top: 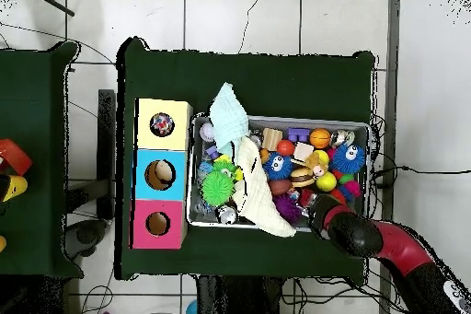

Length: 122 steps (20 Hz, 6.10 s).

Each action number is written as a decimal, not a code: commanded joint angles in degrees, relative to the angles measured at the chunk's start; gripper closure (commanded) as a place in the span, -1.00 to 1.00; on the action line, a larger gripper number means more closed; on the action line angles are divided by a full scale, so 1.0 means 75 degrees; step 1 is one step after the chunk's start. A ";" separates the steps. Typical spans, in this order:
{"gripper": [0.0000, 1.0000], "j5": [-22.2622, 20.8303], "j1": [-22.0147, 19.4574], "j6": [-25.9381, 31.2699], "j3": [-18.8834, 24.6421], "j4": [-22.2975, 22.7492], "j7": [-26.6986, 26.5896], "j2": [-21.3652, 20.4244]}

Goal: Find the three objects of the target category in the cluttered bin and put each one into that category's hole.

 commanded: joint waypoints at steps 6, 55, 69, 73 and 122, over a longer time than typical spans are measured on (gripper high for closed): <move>1.00 0.0963 -0.0351 0.1131 0.1843 0.0980 -0.1019 -0.1349; 1.00 0.2341 0.1492 -0.3658 0.1323 0.1946 0.1567 -0.4273; 1.00 0.3146 0.2543 -0.4315 0.0367 0.1780 0.1658 -0.4305; 1.00 0.3264 0.2736 -0.4444 0.0188 0.1713 0.1616 -0.4248; 1.00 0.4404 0.4082 -0.6009 -0.0703 0.1572 0.1747 -0.3873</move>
